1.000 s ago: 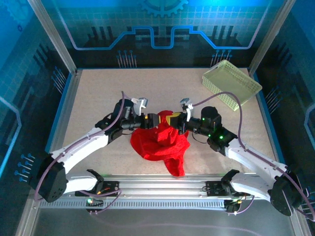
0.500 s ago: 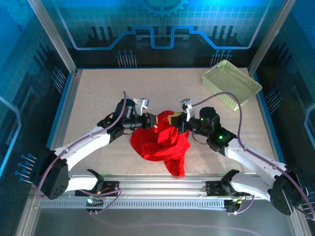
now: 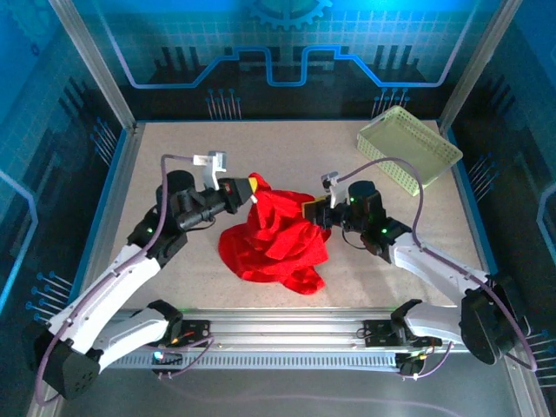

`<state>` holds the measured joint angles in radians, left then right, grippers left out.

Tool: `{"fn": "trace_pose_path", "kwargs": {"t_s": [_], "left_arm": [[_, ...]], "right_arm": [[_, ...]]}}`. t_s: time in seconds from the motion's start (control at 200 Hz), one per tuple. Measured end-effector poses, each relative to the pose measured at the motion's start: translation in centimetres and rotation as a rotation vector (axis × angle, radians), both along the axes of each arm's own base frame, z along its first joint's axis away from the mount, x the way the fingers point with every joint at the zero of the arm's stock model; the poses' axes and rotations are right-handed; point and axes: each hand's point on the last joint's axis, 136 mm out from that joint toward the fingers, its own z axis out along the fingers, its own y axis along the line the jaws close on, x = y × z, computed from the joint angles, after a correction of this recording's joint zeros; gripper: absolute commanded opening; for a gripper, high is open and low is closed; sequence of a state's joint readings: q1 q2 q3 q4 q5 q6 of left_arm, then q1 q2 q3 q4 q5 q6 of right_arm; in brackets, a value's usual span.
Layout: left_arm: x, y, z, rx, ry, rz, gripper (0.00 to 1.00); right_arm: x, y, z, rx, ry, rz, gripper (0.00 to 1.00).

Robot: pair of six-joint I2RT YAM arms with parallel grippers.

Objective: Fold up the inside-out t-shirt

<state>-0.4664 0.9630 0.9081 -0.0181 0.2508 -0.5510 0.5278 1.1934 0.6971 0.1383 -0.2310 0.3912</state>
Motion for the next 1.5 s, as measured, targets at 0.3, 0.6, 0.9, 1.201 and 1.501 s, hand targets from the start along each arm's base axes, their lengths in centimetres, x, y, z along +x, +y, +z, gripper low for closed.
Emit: {"fn": "trace_pose_path", "kwargs": {"t_s": [0.3, 0.6, 0.9, 1.201, 1.501], "left_arm": [[0.9, -0.4, 4.2, -0.032, -0.063, 0.006, 0.00], [2.1, -0.3, 3.5, -0.031, -0.026, 0.044, 0.00], [2.1, 0.1, 4.0, -0.026, -0.022, 0.067, 0.00], [2.3, 0.4, 3.6, -0.015, -0.010, 0.086, 0.00], [2.8, 1.9, 3.4, 0.067, -0.020, 0.168, 0.00]], "right_arm": [[-3.4, 0.7, 3.7, -0.110, -0.144, 0.000, 0.79], [-5.6, 9.2, 3.6, -0.077, -0.129, 0.139, 0.81], [-3.1, 11.5, 2.4, -0.061, -0.071, 0.079, 0.81], [-1.8, 12.9, 5.2, 0.010, -0.083, 0.046, 0.49], [-1.7, 11.2, 4.9, -0.076, -0.109, 0.012, 0.00]]}}
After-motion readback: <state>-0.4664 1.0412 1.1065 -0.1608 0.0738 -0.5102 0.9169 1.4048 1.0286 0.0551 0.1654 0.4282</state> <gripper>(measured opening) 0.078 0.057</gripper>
